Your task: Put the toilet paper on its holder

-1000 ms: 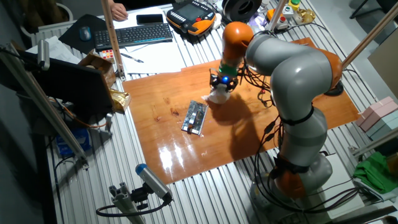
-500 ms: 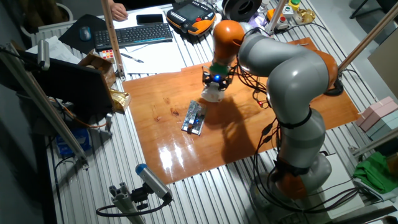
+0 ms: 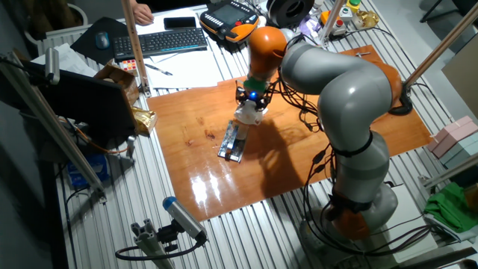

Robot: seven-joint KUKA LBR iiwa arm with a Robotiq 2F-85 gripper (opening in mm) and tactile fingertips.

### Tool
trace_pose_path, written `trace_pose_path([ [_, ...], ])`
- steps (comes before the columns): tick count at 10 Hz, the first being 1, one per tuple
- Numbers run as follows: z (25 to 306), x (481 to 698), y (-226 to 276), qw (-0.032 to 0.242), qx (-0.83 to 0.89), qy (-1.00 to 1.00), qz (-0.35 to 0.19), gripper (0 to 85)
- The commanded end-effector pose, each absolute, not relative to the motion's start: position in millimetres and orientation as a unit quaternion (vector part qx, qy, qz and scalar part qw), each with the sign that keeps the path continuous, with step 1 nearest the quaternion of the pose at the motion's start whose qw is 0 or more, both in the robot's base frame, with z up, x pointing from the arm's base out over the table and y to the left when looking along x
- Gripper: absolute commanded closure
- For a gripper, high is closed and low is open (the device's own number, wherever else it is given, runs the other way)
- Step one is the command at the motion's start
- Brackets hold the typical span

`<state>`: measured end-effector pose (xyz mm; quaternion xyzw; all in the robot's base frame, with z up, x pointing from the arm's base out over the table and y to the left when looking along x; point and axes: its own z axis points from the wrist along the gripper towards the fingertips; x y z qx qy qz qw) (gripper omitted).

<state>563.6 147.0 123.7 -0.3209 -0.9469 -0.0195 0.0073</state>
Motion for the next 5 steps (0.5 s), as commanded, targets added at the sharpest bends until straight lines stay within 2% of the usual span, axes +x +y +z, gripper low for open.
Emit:
trace_pose_path([
  [1,123.7,561.6,150.2,0.008,-0.323,-0.946,-0.022,71.3],
  [5,123.8,553.7,161.5,0.007,-0.326,-0.945,-0.017,70.0],
])
